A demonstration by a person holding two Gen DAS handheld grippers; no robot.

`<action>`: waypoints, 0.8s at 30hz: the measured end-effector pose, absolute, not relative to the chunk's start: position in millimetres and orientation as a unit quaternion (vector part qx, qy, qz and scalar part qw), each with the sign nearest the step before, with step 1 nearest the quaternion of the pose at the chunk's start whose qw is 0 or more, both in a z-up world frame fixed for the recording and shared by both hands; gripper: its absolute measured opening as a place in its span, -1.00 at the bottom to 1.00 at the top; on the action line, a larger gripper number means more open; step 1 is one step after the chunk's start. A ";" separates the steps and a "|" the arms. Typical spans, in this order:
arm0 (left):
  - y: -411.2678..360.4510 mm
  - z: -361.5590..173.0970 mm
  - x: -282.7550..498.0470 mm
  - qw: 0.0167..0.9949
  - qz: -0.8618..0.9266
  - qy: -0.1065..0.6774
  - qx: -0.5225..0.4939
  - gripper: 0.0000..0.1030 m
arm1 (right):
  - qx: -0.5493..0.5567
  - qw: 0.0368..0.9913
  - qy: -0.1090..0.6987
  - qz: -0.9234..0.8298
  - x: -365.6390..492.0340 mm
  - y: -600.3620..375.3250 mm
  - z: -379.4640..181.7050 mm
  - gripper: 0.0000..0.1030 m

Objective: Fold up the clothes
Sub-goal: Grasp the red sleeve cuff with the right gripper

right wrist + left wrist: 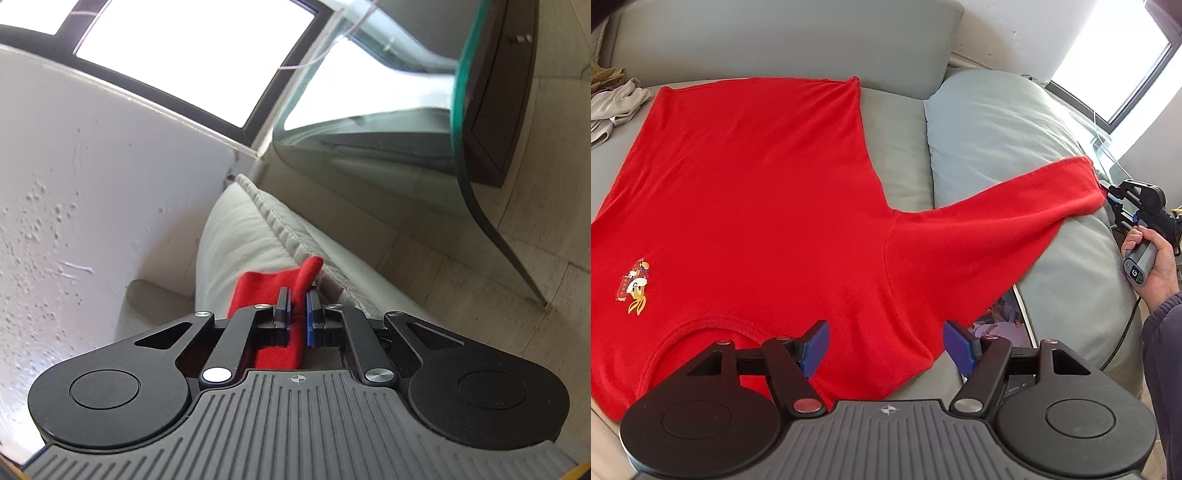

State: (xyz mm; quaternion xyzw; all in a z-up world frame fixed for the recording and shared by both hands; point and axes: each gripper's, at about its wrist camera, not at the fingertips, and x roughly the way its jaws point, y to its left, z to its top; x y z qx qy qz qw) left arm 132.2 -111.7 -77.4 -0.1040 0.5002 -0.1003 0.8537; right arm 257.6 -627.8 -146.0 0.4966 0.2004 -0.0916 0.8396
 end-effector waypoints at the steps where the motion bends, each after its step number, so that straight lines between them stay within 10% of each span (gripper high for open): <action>1: -109.0 -76.1 130.6 0.855 -0.100 0.497 -0.107 0.29 | 0.478 0.850 0.201 -0.097 258.0 -624.3 -138.9 -0.86; 12: -55.7 -56.8 104.8 0.877 -0.087 0.447 -0.152 0.30 | 0.196 0.957 0.183 -0.108 238.5 -489.9 11.6 -0.86; 24: 115.3 -60.5 44.9 0.881 0.079 0.393 -0.253 0.29 | -0.022 0.976 0.189 0.105 180.3 -161.4 21.0 -0.86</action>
